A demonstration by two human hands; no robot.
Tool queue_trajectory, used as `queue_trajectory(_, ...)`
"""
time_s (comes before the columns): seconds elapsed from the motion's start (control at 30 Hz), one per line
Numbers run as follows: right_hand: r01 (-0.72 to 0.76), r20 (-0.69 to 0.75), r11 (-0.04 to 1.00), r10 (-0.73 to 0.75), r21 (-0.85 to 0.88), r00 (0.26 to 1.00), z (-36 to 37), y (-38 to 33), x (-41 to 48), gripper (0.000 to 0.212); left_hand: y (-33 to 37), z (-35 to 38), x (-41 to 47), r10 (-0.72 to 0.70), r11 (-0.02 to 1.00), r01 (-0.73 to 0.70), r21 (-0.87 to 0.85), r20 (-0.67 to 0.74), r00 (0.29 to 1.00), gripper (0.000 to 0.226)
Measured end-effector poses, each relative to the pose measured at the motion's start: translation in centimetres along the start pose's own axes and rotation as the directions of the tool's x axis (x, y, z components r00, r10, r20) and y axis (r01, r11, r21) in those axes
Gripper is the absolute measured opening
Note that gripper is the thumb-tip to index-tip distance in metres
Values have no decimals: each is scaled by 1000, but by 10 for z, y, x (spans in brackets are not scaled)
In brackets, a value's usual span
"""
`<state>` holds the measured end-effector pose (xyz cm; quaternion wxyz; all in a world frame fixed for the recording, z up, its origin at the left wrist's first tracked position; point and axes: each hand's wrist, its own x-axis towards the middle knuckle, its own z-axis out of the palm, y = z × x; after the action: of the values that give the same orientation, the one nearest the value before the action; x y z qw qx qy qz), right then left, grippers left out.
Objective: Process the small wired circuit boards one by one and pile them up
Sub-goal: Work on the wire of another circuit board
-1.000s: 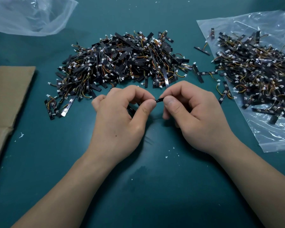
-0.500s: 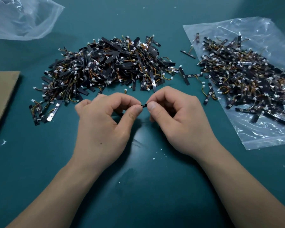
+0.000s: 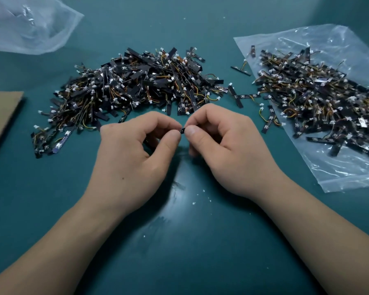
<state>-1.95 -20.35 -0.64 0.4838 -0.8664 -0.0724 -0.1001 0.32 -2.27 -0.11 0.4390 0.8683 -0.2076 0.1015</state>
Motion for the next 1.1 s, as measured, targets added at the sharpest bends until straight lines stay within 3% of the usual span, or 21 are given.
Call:
queue_trajectory(0.27, -41, -17, 999, 41, 32, 999, 5, -3, 4, 12, -3, 2, 0, -35, 999, 34, -32, -13, 999, 11)
queue_trajectory(0.47, -108, 199, 994, 102, 20, 975, -13, -5, 9, 16, -6, 1, -1, 1, 1000, -1, 13, 16, 1000, 14)
queue_trajectory(0.53, -57, 179, 998, 56, -1, 982, -16, -2, 3, 15, -4, 2, 1, 18, 1000, -18, 9, 33, 999, 16)
queue_trajectory(0.67, 84, 92, 968, -64, -238, 994, -11, 2, -9, 10, 0, 6, 6, 51, 999, -52, 6, 74, 996, 11)
queue_trajectory(0.8, 130, 147, 931, -83, -341, 986, -26, 4, -6, 11, 6, 8, 17, 171, 984, -176, 28, 146, 975, 11)
queue_trajectory(0.97, 171, 153, 945, -132, -279, 979, -39, 13, -13, 12, -3, 5, 13, 290, 944, -320, 78, 263, 920, 7)
queue_trajectory(1.1, 301, 226, 828, -217, -473, 950, -32, 12, -9, 14, -13, -1, 12, 340, 917, -383, 114, 280, 898, 7)
